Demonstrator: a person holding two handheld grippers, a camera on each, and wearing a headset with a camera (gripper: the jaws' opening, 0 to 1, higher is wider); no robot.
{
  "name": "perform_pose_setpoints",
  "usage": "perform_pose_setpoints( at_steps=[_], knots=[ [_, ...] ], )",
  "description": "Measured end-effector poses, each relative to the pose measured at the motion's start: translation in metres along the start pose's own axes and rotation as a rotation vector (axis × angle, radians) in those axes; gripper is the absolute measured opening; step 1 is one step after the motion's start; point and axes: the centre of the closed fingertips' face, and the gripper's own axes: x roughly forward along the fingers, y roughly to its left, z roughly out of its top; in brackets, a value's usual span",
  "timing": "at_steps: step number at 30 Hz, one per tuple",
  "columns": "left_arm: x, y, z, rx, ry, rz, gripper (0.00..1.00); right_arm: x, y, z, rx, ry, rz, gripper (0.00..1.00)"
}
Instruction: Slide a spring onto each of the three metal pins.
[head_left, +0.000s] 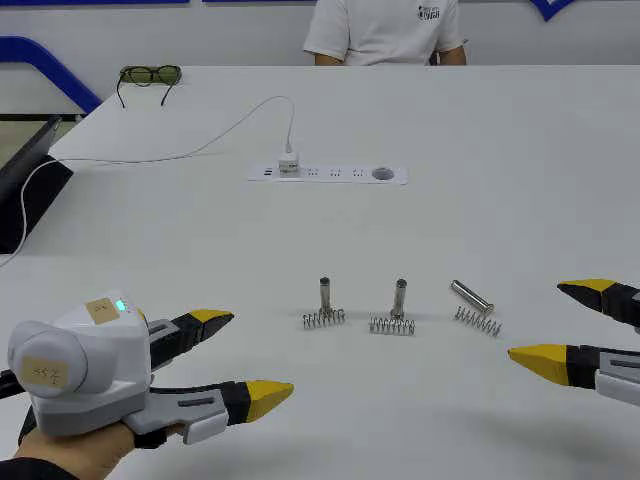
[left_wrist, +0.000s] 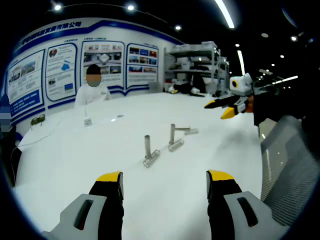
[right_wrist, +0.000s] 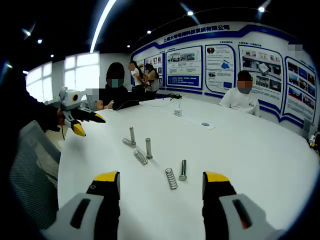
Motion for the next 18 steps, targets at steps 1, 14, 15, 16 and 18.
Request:
perform_pose_setpoints(
  at_steps=[1, 14, 15, 16, 18],
  knots=[
    [0.000, 0.000, 0.000, 0.000, 0.000, 0.000, 0.69, 0.000, 0.000, 0.000, 0.001, 0.000, 0.000, 0.68],
    [0.003, -0.005, 0.002, 0.001, 0.003, 0.003, 0.68, 0.007, -0.014, 0.001, -0.005, 0.028, -0.022, 0.57],
    [0.003, -0.005, 0.002, 0.001, 0.003, 0.003, 0.67, 0.009, -0.015, 0.002, -0.011, 0.037, -0.021, 0.56],
    [0.003, -0.006, 0.003, 0.002, 0.003, 0.003, 0.67, 0.010, -0.017, 0.003, -0.013, 0.044, -0.024, 0.54],
    [0.003, -0.007, 0.004, 0.004, 0.003, 0.004, 0.67, 0.015, -0.020, 0.005, -0.024, 0.060, -0.027, 0.52]
  ],
)
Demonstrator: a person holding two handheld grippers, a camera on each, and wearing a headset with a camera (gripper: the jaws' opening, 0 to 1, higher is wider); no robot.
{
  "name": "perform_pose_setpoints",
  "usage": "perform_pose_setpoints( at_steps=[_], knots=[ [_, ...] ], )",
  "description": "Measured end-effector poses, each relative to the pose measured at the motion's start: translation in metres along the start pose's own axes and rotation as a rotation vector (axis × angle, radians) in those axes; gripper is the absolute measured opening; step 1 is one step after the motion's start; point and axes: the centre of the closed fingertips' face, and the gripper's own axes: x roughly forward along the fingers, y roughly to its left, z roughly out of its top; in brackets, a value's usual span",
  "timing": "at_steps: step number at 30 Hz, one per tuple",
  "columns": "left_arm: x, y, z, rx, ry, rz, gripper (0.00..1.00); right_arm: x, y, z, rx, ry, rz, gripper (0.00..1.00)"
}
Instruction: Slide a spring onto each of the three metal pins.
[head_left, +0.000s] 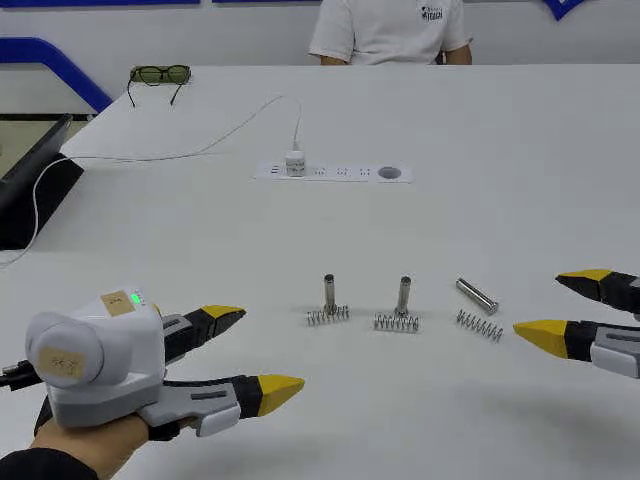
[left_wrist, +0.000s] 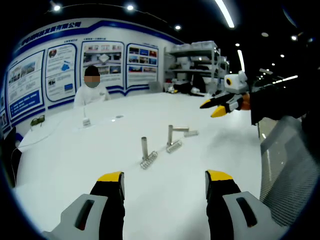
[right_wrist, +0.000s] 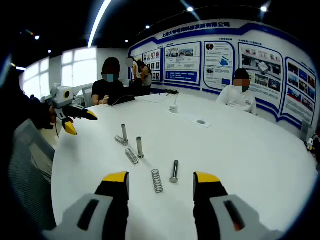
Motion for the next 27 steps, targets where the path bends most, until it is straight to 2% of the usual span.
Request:
perform_pose_setpoints(
  at_steps=[4, 7, 11, 17, 24, 27],
  knots=[
    [-0.001, 0.000, 0.001, 0.000, -0.003, 0.001, 0.66, 0.008, -0.008, 0.006, 0.009, 0.013, -0.012, 0.46],
    [-0.001, -0.001, 0.000, -0.005, -0.003, 0.001, 0.66, 0.016, -0.014, 0.006, 0.012, 0.051, -0.034, 0.40],
    [0.000, -0.004, -0.002, -0.009, 0.001, -0.003, 0.65, 0.028, -0.019, 0.009, 0.019, 0.067, -0.051, 0.34],
    [0.003, -0.009, -0.002, -0.009, 0.008, -0.013, 0.64, 0.049, -0.023, 0.003, 0.005, 0.135, -0.065, 0.29],
    [0.005, -0.012, -0.003, -0.011, 0.009, -0.023, 0.64, 0.067, -0.031, 0.001, 0.014, 0.177, -0.092, 0.22],
    [0.006, -0.012, -0.004, -0.013, 0.012, -0.026, 0.64, 0.076, -0.035, -0.004, 0.012, 0.218, -0.099, 0.20]
  ],
)
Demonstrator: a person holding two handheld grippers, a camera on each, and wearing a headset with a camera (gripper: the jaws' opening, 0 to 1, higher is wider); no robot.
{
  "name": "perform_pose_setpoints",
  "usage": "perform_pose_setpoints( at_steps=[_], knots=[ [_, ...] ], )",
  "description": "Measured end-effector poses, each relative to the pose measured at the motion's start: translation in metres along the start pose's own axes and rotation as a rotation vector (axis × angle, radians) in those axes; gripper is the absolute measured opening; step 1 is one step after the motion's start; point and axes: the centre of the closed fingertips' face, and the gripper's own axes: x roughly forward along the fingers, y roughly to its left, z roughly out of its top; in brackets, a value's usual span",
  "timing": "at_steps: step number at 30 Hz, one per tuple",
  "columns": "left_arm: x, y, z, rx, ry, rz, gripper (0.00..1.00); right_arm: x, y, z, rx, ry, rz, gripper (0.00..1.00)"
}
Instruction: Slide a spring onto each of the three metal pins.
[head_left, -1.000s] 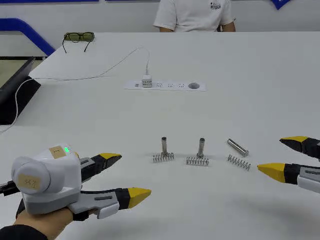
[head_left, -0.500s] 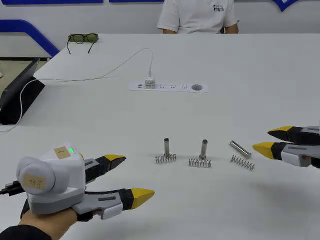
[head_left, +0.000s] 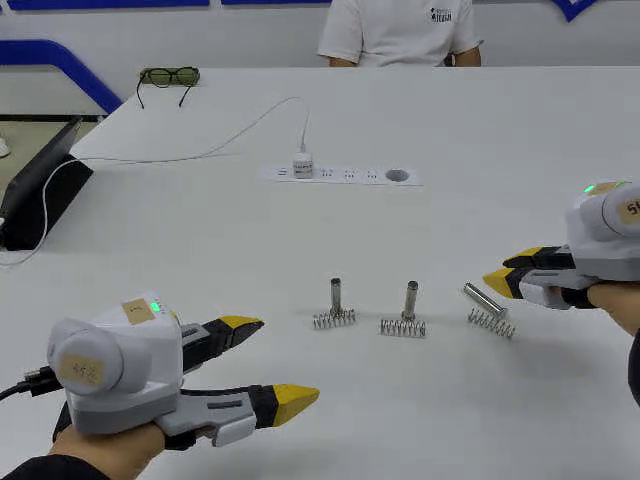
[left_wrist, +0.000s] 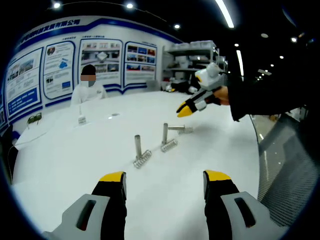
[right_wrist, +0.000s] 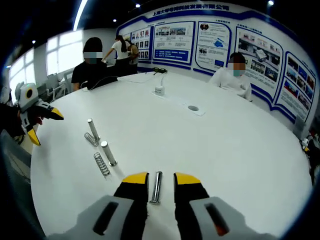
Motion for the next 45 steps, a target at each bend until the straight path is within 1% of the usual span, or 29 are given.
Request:
perform_pose_setpoints(
  at_steps=[3, 6, 10, 18, 25, 32, 34, 39, 40, 45],
  knots=[
    [0.000, 0.000, -0.001, -0.003, 0.003, -0.002, 0.63, 0.009, 0.002, -0.003, 0.000, 0.034, 0.004, 0.19],
    [0.001, 0.000, -0.002, -0.006, 0.005, -0.003, 0.63, 0.017, 0.004, -0.005, 0.006, 0.058, 0.007, 0.17],
    [0.001, 0.000, -0.004, -0.008, 0.009, -0.005, 0.63, 0.027, 0.007, -0.010, -0.005, 0.098, 0.006, 0.16],
    [0.001, -0.001, -0.007, -0.010, 0.014, -0.007, 0.62, 0.039, 0.006, -0.020, 0.016, 0.168, 0.012, 0.12],
    [0.000, 0.000, -0.008, -0.014, 0.014, -0.003, 0.61, 0.044, 0.006, -0.026, 0.022, 0.202, 0.023, 0.10],
    [-0.002, 0.001, -0.009, -0.017, 0.014, 0.003, 0.61, 0.045, 0.006, -0.026, 0.044, 0.203, 0.036, 0.09],
    [-0.002, 0.001, -0.009, -0.017, 0.013, 0.003, 0.61, 0.044, 0.006, -0.026, 0.060, 0.203, 0.039, 0.09],
    [-0.001, -0.001, -0.007, -0.012, 0.013, 0.001, 0.60, 0.042, 0.010, -0.027, 0.058, 0.206, 0.043, 0.09],
    [-0.001, -0.001, -0.007, -0.011, 0.012, 0.001, 0.60, 0.040, 0.011, -0.026, 0.048, 0.199, 0.044, 0.09],
    [-0.002, 0.000, -0.007, -0.012, 0.010, 0.005, 0.60, 0.031, 0.014, -0.018, 0.055, 0.155, 0.047, 0.09]
  ],
)
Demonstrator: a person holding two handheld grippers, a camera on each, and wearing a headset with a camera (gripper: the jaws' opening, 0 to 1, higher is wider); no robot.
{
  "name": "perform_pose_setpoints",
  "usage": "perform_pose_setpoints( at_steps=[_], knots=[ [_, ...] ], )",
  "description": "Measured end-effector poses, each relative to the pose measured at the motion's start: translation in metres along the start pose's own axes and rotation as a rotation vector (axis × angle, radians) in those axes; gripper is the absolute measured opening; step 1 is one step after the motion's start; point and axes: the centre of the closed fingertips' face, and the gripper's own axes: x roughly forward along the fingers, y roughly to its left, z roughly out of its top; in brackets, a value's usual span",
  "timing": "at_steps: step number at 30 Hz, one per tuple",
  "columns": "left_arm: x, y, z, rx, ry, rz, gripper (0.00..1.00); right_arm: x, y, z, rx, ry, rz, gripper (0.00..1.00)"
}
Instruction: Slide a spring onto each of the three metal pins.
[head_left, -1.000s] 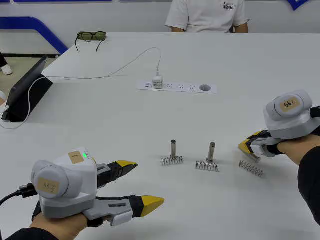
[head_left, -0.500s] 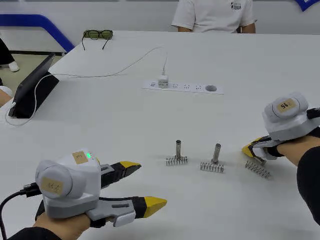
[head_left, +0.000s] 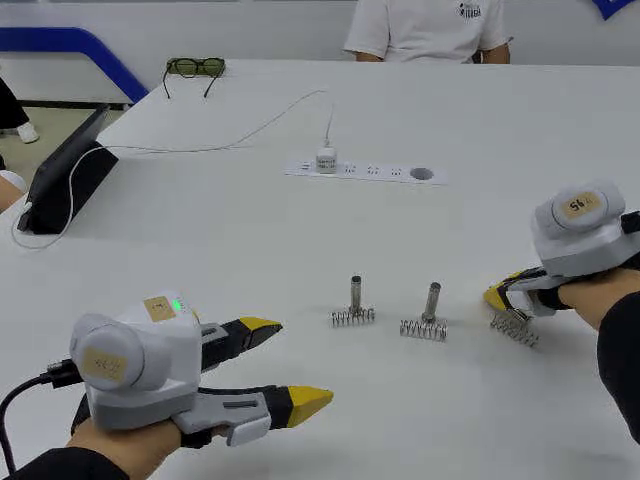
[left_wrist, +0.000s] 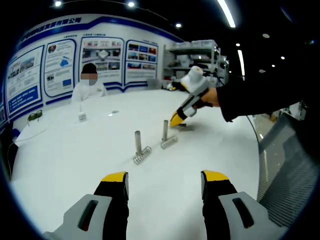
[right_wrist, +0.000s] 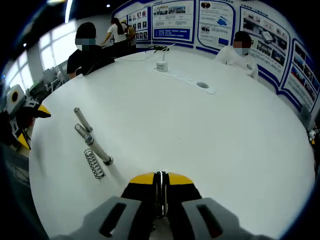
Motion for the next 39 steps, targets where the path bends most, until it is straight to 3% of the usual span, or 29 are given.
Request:
perform_pose_setpoints(
  at_steps=[5, 16, 28, 39],
  knots=[
    [0.001, -0.001, 0.002, 0.007, -0.002, -0.002, 0.59, -0.013, 0.002, 0.006, 0.024, -0.060, -0.005, 0.09],
    [0.001, -0.003, 0.005, 0.015, -0.007, -0.006, 0.58, -0.035, 0.006, 0.005, 0.032, -0.134, -0.035, 0.09],
    [-0.003, -0.003, 0.008, 0.024, -0.014, -0.001, 0.58, -0.048, 0.009, -0.001, 0.021, -0.182, -0.045, 0.09],
    [-0.005, -0.007, 0.008, 0.029, -0.009, 0.002, 0.58, -0.058, 0.010, -0.014, 0.001, -0.187, -0.040, 0.09]
  ],
)
